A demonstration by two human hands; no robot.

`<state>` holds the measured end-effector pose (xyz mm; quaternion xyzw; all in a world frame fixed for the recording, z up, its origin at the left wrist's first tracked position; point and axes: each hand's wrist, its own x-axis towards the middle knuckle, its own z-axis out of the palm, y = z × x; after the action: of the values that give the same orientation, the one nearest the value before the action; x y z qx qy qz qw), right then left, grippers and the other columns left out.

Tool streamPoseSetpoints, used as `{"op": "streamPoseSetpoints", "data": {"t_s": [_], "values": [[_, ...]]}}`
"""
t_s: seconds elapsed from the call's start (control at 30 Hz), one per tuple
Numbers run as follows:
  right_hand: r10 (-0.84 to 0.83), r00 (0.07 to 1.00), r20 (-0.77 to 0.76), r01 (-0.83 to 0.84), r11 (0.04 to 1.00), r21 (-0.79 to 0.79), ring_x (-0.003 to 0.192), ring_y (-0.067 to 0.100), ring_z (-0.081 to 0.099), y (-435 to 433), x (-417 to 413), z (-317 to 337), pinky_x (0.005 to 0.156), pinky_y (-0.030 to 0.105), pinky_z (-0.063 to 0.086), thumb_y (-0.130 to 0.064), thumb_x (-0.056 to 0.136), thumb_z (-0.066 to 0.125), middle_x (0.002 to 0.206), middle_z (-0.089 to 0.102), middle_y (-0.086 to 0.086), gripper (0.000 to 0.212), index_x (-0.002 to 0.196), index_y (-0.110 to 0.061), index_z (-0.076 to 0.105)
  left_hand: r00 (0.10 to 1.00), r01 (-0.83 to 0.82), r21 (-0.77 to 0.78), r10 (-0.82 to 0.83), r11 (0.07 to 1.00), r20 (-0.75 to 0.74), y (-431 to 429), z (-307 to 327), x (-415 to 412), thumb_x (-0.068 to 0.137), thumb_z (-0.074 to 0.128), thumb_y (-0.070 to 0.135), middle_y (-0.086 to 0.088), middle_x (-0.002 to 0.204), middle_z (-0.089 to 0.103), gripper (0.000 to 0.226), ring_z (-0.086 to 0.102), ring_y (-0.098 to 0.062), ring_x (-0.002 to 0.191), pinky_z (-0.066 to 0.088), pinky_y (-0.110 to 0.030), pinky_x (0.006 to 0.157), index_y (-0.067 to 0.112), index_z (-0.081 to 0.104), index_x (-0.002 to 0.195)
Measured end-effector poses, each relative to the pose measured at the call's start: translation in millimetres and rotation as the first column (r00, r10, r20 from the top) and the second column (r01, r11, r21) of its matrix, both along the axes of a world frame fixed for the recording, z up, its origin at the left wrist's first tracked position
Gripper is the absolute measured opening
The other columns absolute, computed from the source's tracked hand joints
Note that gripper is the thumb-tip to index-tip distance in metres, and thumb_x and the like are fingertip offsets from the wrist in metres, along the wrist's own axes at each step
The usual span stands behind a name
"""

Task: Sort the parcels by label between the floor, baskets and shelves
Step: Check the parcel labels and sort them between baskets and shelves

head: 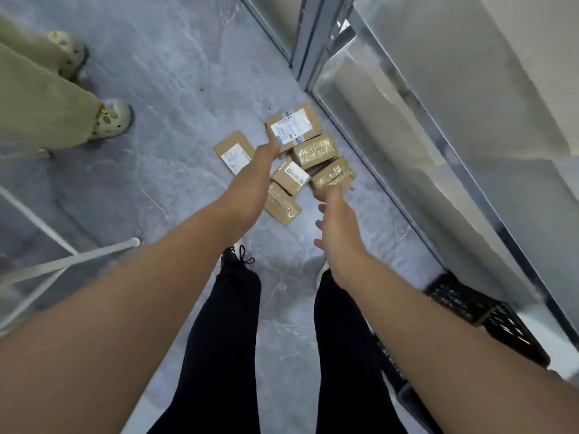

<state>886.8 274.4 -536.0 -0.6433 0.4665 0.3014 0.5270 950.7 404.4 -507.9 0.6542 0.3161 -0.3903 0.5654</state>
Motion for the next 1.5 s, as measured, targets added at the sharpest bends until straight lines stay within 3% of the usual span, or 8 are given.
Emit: {"op": "streamPoseSetpoints", "data": {"t_s": [0.23,0.5,0.63,0.73,0.93,1.1,1.27,1.5], "values": [[0.026,0.989,-0.147,-0.021,0.999,0.039,0.11,0.022,0.057,-13.7,8.0,-163.8,0.116,0.057,0.046,-0.051,0.111,0.038,0.099,0.056,-0.016,0.034,0.093,-0.035,0.062,0.965,-0.143,0.081,0.158,0.986,-0.211,-4.7,-163.5,-5.4,0.101,0.032,0.06,0.003,0.149,0.046,0.048,0.037,-0.02,0.141,0.026,-0.061,0.117,0.036,0.061,0.132],[0.04,0.973,-0.226,-0.031,0.999,0.04,0.121,0.033,0.06,-12.7,-2.0,-314.6,0.115,0.055,0.047,-0.062,0.091,0.037,0.122,0.066,0.006,0.051,0.11,-0.023,0.065,0.951,-0.144,0.133,0.174,0.981,-0.254,1.1,-312.3,-10.8,0.102,0.03,0.061,0.012,0.133,0.05,0.053,0.042,-0.017,0.128,0.032,-0.061,0.111,0.037,0.051,0.143],[-0.044,0.965,-0.26,0.051,0.998,0.02,0.1,0.02,0.053,-17.9,-4.4,-373.4,0.117,0.051,0.044,-0.053,0.11,0.038,0.098,0.052,-0.009,0.033,0.093,-0.03,0.055,0.943,-0.174,0.132,0.204,0.976,-0.262,-4.2,-369.2,-11.7,0.102,0.033,0.06,0.013,0.126,0.053,0.054,0.043,-0.02,0.135,0.032,-0.055,0.113,0.031,0.053,0.143],[-0.073,0.953,-0.293,0.091,0.995,0.05,0.117,0.023,0.05,-20.5,-9.2,-402.0,0.121,0.052,0.042,-0.053,0.112,0.033,0.113,0.054,-0.007,0.039,0.125,-0.024,0.057,0.956,-0.191,0.139,0.217,0.972,-0.2,-9.0,-400.5,-15.5,0.106,0.032,0.051,0.022,0.097,0.052,0.05,0.051,-0.006,0.102,0.034,-0.034,0.099,0.029,0.05,0.146],[-0.219,0.948,-0.233,0.239,0.969,0.062,0.125,0.03,0.065,-4.0,-15.3,-406.3,0.115,0.055,0.05,-0.068,0.088,0.041,0.131,0.072,0.01,0.064,0.118,-0.02,0.07,0.966,-0.13,0.162,0.162,0.978,-0.201,-12.6,-422.0,-30.1,0.106,0.029,0.052,0.017,0.091,0.056,0.039,0.052,0.002,0.084,0.039,-0.028,0.081,0.032,0.062,0.105],[-0.27,0.931,-0.248,0.282,0.959,0.014,0.122,0.03,0.066,-2.4,-20.2,-391.3,0.112,0.056,0.051,-0.068,0.074,0.035,0.131,0.072,0.006,0.082,0.131,-0.019,0.067,0.962,-0.082,0.2,0.13,0.976,-0.241,-5.4,-409.5,-39.9,0.098,0.03,0.066,0.0,0.142,0.053,0.06,0.05,-0.024,0.129,0.035,-0.048,0.113,0.033,0.055,0.142],[-0.312,0.911,-0.268,0.325,0.946,0.004,0.118,0.034,0.068,1.3,-24.7,-365.8,0.108,0.058,0.054,-0.067,0.072,0.036,0.127,0.071,0.009,0.065,0.114,-0.025,0.062,0.965,-0.081,0.254,0.139,0.964,-0.222,-5.8,-384.3,-37.0,0.099,0.033,0.062,0.002,0.123,0.061,0.053,0.056,-0.011,0.102,0.039,-0.04,0.093,0.031,0.064,0.128],[-0.276,0.918,-0.285,0.279,0.96,-0.029,0.12,0.038,0.067,4.6,-41.2,-366.9,0.108,0.064,0.052,-0.083,0.061,0.025,0.135,0.07,0.012,0.1,0.14,-0.034,0.065,0.97,-0.063,0.304,0.13,0.95,-0.204,-5.8,-342.2,-26.9,0.104,0.03,0.055,0.01,0.095,0.061,0.044,0.052,-0.009,0.084,0.041,-0.031,0.072,0.028,0.065,0.111]]}}
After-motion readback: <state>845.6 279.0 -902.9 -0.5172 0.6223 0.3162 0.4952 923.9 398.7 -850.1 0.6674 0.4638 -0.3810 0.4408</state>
